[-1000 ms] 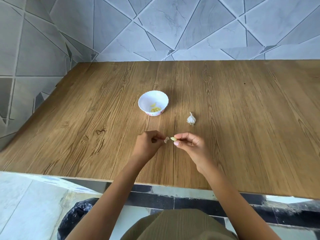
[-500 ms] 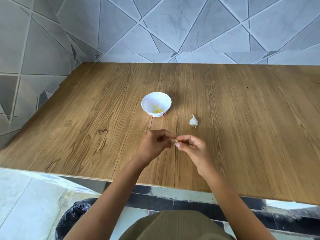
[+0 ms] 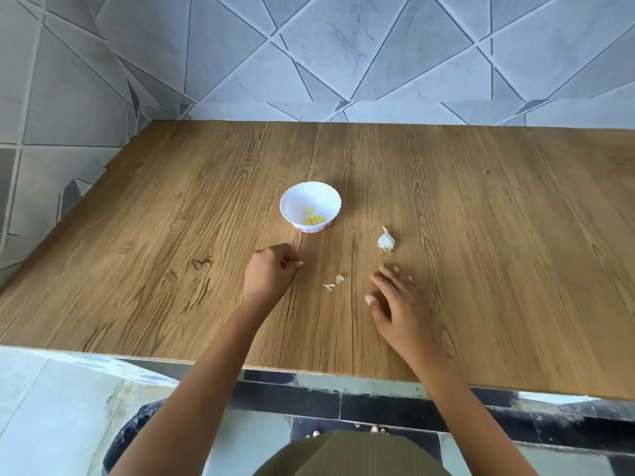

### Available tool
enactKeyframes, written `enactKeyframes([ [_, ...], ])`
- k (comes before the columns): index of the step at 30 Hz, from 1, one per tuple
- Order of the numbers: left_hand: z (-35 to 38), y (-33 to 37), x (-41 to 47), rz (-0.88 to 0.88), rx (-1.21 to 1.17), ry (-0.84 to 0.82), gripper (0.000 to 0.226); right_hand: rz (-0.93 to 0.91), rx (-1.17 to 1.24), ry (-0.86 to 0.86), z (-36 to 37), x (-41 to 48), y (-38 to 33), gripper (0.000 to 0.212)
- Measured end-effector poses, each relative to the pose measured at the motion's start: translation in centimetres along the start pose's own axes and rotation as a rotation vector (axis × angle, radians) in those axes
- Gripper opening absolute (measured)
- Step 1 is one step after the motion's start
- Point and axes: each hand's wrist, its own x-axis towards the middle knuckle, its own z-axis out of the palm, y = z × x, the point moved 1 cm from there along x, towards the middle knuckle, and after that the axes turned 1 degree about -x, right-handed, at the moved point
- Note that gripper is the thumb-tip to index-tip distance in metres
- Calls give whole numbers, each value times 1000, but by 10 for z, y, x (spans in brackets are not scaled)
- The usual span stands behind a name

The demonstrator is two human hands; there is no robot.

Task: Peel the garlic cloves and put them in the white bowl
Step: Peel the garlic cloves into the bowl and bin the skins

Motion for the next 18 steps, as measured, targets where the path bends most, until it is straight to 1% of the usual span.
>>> enactKeyframes([
  [2, 0, -1, 0, 16, 31, -3, 8, 15, 9, -25, -1, 0, 0, 42],
  [5, -3, 1, 0, 30, 87, 10, 19, 28, 12, -46, -2, 1, 0, 51],
  [7, -5, 8, 1, 110, 55, 5, 24, 33, 3, -49, -2, 1, -1, 54],
  [9, -3, 20, -1, 258, 20, -89, 27, 35, -1, -54, -2, 1, 0, 56],
  [11, 5, 30, -1, 398, 63, -243, 32, 30, -7, -49, -2, 1, 0, 52],
  [13, 15, 35, 1, 460, 141, -353, 40, 28, -10, -47, -2, 1, 1, 44],
  [15, 20, 34, 2, 544, 208, -436, 44, 32, -14, -51, 0, 0, 1, 47],
  [17, 20, 34, 3, 633, 261, -500, 43, 31, -19, -50, 0, 0, 0, 52],
  [18, 19, 34, 2, 659, 270, -524, 42, 30, -18, -51, 0, 0, 0, 51],
])
